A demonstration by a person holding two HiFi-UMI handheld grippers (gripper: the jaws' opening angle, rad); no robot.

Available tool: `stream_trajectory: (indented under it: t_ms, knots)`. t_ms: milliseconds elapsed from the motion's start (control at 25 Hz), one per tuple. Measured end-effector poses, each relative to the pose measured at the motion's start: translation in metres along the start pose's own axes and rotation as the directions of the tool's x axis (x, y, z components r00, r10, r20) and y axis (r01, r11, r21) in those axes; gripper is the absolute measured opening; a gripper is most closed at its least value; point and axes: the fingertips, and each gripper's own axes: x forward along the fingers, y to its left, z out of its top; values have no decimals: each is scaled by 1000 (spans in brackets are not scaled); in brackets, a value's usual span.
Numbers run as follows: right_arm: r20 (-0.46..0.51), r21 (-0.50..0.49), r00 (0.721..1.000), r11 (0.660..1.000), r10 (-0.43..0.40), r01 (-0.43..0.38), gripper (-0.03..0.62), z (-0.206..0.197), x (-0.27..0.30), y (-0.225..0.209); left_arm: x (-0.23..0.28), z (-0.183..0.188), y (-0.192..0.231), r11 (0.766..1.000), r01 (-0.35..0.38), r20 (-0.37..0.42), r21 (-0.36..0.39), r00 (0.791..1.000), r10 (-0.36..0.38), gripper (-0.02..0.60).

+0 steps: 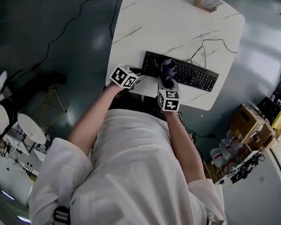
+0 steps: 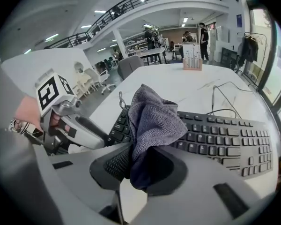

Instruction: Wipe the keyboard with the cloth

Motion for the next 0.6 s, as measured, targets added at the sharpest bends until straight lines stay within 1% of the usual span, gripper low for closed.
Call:
stream_trajectory:
  t_ms: [240, 480, 600]
  knots:
    - [19, -25, 997, 997, 75, -74, 98, 8, 16, 33, 1, -5, -1, 999, 32, 4, -5, 999, -32, 137]
    - [24, -14, 995, 995, 94, -94, 98, 11, 20, 41, -10, -17, 3, 999, 37, -4, 4, 999, -37, 137]
    - [19, -33, 993, 993, 113, -112, 98, 13, 22, 51, -18, -23, 8, 999, 33, -12, 8, 999, -33, 137]
